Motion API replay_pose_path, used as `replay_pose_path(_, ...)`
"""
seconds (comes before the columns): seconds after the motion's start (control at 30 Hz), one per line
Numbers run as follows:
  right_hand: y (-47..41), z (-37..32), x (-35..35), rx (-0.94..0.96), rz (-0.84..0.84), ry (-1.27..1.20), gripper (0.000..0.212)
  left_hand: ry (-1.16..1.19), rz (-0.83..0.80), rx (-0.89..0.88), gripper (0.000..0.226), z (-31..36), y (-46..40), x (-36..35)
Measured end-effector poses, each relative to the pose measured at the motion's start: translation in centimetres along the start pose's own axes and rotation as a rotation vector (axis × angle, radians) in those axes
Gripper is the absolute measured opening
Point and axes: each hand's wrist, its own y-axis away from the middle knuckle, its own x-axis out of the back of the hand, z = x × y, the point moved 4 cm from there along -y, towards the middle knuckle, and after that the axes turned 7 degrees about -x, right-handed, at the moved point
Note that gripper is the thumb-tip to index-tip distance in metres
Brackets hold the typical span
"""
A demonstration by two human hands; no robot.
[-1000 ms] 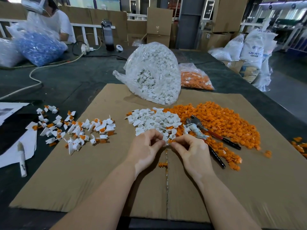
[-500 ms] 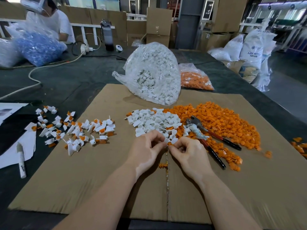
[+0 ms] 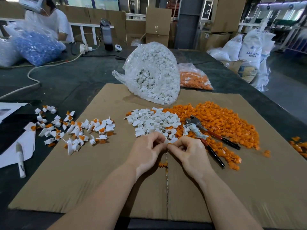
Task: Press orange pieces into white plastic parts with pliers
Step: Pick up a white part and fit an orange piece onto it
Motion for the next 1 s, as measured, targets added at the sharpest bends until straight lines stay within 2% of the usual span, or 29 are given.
replay_pose_path(0.1,0.0,-0.2,0.1,0.007,0.020,-0.088,0.013,0.157,0.034,0.116,0.013,-0.6,-0.3,-0.1)
replay_pose_path(0.17,0.0,-0.2,0.2,0.018,0.007,-0.130,0.013,0.202,0.032,0.126,0.017,-0.7,-0.3,-0.1)
replay_pose_path(0.3,0.2,-0.3,0.1,0.067,-0.019,-0.161,0.029,0.197,0.013,0.109,0.022,-0.7,-0.3,0.1)
replay_pose_path(0.43,0.3,-0.6,0.2,0.121,0.023,-0.076,0.024,0.172,-0.003,0.103,0.023,-0.8,-0.2,0.0)
replay_pose_path(0.67,0.5,-0.7,0.3,0.141,0.042,-0.053,0.022,0.185,-0.002,0.104,0.012,-0.9,-0.3,-0.2)
replay_pose_path(0.83,0.6,-1.0,0.3,0.155,0.063,-0.051,0.025,0.192,0.010,0.105,0.013,-0.9,-0.5,-0.1)
replay_pose_path(0.9,0.6,-1.0,0.9,0.129,0.154,0.004,0.027,0.228,0.020,0.119,0.011,-0.9,-0.5,-0.1)
replay_pose_path(1.0,0.0,-0.4,3.0,-0.041,0.402,0.309,0.036,0.315,0.030,0.155,0.012,-0.8,-0.7,0.0)
